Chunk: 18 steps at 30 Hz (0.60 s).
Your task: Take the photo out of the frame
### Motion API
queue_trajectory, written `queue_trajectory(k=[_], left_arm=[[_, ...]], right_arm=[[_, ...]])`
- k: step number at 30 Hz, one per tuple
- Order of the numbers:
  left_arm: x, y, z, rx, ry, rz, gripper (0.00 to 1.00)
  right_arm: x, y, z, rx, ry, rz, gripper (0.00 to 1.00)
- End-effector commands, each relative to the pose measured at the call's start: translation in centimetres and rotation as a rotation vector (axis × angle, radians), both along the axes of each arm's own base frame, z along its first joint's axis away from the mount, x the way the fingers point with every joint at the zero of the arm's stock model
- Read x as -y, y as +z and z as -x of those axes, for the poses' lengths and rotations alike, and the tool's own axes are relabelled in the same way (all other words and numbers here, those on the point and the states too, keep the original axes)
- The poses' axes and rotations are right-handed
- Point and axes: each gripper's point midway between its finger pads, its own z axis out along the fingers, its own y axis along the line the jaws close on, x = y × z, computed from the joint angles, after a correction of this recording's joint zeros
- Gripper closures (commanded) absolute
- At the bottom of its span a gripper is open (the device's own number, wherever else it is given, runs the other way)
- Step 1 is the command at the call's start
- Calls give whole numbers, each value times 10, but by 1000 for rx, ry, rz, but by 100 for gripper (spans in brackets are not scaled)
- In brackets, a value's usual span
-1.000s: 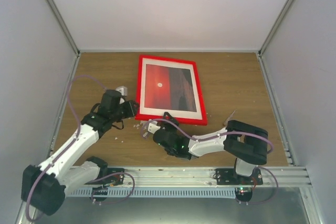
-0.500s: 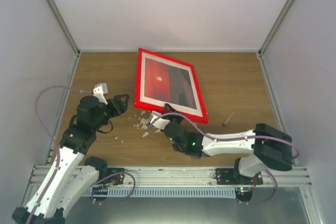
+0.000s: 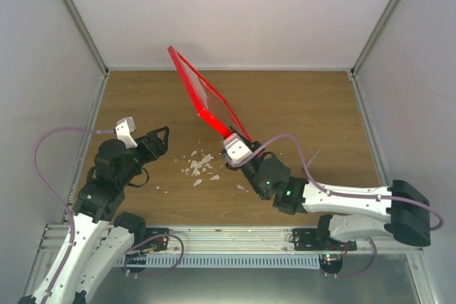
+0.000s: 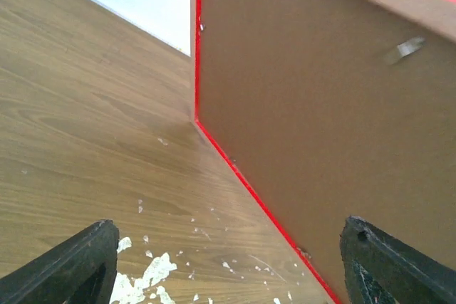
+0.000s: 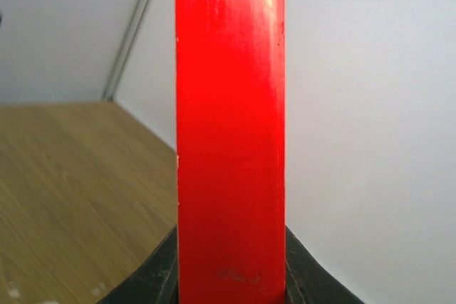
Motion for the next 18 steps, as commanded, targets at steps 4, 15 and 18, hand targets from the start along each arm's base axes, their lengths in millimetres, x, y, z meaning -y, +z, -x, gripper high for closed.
queue_trajectory(k=[4, 15, 18], left_arm=[[1, -15, -4, -22, 7, 29, 12], [19, -71, -11, -137, -54, 80, 11], [22, -82, -13, -160, -68, 81, 11]], right_arm=[[41, 57, -3, -63, 81, -608, 99], [89, -4, -40, -331, -25, -1013, 100], [99, -25, -49, -399, -65, -1094, 99]])
